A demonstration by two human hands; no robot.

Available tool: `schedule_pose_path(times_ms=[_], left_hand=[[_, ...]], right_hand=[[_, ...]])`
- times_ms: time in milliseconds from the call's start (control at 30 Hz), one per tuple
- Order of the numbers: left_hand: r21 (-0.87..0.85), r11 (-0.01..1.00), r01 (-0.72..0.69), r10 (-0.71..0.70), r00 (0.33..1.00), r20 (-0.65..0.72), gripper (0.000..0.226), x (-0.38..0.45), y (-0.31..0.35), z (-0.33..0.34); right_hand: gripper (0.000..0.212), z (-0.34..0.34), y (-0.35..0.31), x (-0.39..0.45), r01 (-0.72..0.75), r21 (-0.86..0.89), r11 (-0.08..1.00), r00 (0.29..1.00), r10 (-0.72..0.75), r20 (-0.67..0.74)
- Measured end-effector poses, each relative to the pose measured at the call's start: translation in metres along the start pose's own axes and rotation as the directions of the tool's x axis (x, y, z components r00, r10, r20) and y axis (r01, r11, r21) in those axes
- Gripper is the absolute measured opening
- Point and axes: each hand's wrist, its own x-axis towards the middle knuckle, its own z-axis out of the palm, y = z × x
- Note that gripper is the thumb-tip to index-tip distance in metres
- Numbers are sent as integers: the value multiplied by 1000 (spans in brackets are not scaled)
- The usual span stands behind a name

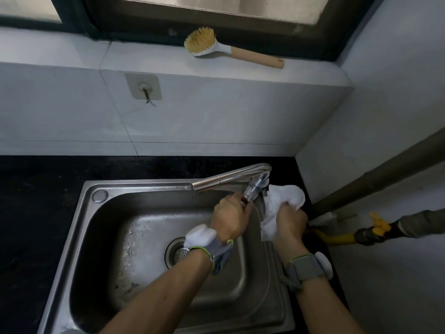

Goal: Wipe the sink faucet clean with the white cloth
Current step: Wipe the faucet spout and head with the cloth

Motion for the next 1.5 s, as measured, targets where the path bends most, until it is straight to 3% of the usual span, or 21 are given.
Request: schedule_pose_path(times_ms=[100, 200, 400, 500, 600, 733, 867, 1000, 1100, 1233, 1367, 1500], left_hand=[[68, 997, -35, 36, 999, -15, 34, 2, -3, 2], [165, 984, -70, 71, 997, -1, 39, 2, -7, 4], [291, 945, -147, 146, 989, 26, 48, 3, -3, 1], [335, 922, -194, 177, 981, 82, 38, 5, 1, 0], [390, 894, -220, 193, 975, 108, 26, 5, 4, -1], [401, 890, -216, 190, 976, 105, 30, 5, 9, -5], [446, 874, -192, 144, 980, 140, 32, 3, 19, -10], [502, 843, -195, 157, 981, 117, 28, 2, 20, -10], [529, 813, -243, 199, 970, 140, 26, 1, 18, -8], [403, 894, -196, 157, 979, 128, 25, 3, 13, -8], [365, 916, -164, 134, 985, 107, 39, -5, 17, -11], [372, 903, -217, 217, 975, 42, 35, -19, 32, -26]], right_hand=[[41, 7, -16, 5, 33, 32, 999, 999, -32, -29], [44, 25, -30, 20, 34, 125, 992, 994, -47, 99], [24, 50, -45, 29, -236, 376, 896, 896, 50, 442], [24, 47, -45, 34, -306, 418, 855, 856, 55, 513], [26, 47, -38, 31, -275, 452, 849, 873, 24, 486], [37, 52, -18, 24, -153, 405, 902, 962, 42, 269], [30, 47, -3, 15, -110, 347, 932, 982, 47, 184], [35, 45, 12, 8, -18, 217, 976, 992, -10, 124], [24, 40, 27, 8, 15, 149, 989, 989, -37, 144], [19, 27, 22, 2, 27, 197, 980, 986, -58, 155], [14, 26, -19, 2, 177, 278, 944, 965, -222, 139], [16, 28, -67, 5, 230, 203, 952, 921, -280, 270]])
